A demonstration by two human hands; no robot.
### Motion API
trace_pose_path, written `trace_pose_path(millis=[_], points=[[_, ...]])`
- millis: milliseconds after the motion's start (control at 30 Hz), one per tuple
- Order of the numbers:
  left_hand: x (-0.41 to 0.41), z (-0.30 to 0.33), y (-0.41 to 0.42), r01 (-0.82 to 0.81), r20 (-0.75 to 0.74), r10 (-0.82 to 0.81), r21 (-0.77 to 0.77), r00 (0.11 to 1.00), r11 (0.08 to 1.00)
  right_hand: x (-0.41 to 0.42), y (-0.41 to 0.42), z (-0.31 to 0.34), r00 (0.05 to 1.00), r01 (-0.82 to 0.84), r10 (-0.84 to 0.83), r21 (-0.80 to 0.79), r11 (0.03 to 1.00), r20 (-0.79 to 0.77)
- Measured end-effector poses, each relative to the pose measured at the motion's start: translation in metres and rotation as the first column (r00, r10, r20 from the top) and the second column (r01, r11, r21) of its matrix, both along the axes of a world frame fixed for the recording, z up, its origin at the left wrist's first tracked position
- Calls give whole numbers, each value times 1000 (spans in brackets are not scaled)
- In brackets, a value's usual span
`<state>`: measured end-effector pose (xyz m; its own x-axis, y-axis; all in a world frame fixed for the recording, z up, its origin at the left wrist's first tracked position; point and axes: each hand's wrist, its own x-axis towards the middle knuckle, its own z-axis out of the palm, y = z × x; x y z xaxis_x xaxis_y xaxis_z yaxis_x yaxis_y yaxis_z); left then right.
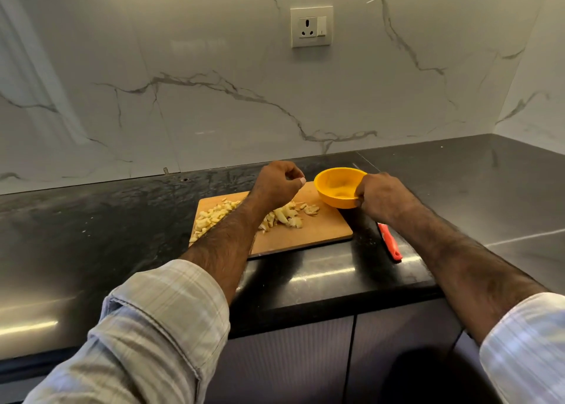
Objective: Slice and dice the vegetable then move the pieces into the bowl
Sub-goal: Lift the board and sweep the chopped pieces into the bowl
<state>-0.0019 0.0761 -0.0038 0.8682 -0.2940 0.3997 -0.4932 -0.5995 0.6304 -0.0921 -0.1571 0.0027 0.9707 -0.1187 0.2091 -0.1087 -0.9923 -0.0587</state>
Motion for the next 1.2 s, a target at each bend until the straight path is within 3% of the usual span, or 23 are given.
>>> trace_pose_path(millis=[667,767,967,1100,1200], points=[[-11,9,16,-23,-14,23,3,1000,1000,-25,5,14,1000,2,-2,23,1000,10],[-16,9,29,-129,32,127,49,991,990,-34,17,14,997,10,-17,92,996,77],[-19,19,104,-573,7,578,140,816,807,-46,69,-8,996,86,-84,178,980,-17],[-32,10,165,-674,-121,720,273,683,686,-45,87,-15,992,123,-122,86,989,-20],[-38,0,195,-679,-263,747,311,611,665,-44,94,-16,992,125,-124,27,992,-21]])
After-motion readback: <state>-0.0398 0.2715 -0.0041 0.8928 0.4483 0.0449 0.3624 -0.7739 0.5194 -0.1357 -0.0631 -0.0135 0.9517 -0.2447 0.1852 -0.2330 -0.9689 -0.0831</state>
